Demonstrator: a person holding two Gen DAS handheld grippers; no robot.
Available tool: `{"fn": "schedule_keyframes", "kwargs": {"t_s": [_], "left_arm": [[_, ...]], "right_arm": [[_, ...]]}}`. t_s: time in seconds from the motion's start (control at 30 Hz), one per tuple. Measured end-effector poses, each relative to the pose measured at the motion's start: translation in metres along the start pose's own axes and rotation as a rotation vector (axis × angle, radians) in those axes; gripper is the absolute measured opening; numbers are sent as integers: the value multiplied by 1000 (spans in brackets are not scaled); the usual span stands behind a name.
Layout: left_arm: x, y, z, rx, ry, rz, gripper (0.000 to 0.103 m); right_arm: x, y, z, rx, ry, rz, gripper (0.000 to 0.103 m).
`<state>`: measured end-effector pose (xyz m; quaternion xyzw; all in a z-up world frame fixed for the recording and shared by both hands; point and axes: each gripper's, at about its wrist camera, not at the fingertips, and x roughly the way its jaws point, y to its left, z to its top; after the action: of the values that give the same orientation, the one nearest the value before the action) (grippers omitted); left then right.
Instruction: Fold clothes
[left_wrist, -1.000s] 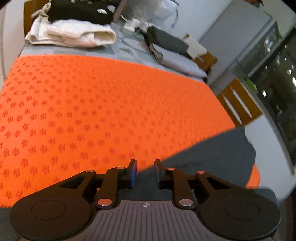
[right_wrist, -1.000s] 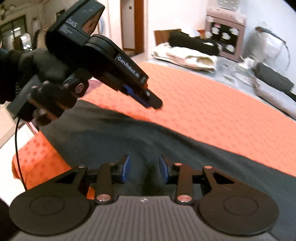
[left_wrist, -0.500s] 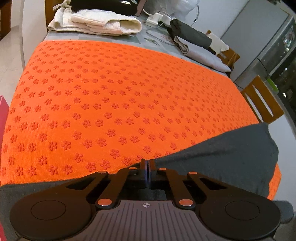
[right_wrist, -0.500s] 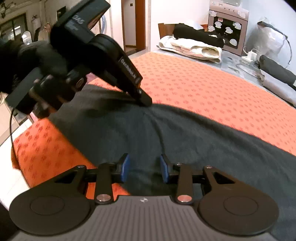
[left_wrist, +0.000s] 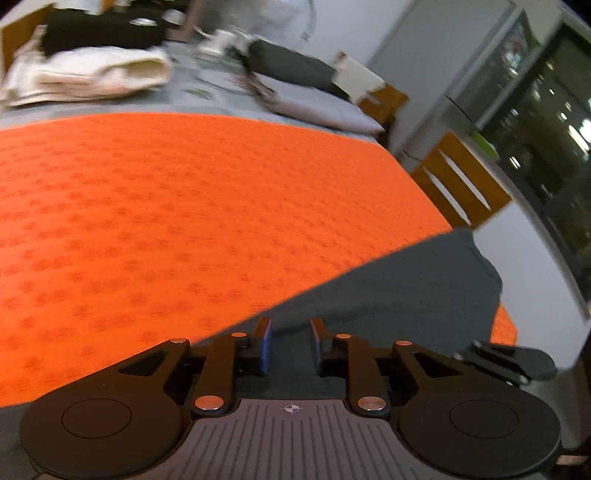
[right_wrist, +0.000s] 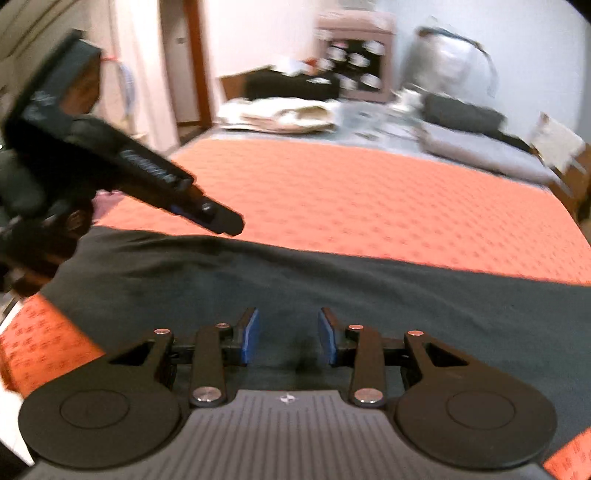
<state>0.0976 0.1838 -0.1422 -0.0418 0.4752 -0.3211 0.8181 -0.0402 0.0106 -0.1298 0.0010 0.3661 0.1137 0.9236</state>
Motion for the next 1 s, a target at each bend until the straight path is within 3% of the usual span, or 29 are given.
{"fn": "schedule_keyframes", "kwargs": {"t_s": [0.2,0.33,0.57,0.8,1.0], "left_arm": [[34,-35,7,63,29,-36,22],[36,-28,13,24,14,-15,14],[28,-31,21,9,25,-41,24],[17,-54,9,84,59,-81,26],[15,-52,-7,72,100,-58,26]], "right_arm": [[7,-29,-21,24,61,-50,40],[-12,-32,-42,-5,57,-62,42],[-67,-52,-61,99,-20,-74,42],[-92,-66,-95,-17,41,-197,42],[-89,-65,-108,-188,51,-266,40]]}}
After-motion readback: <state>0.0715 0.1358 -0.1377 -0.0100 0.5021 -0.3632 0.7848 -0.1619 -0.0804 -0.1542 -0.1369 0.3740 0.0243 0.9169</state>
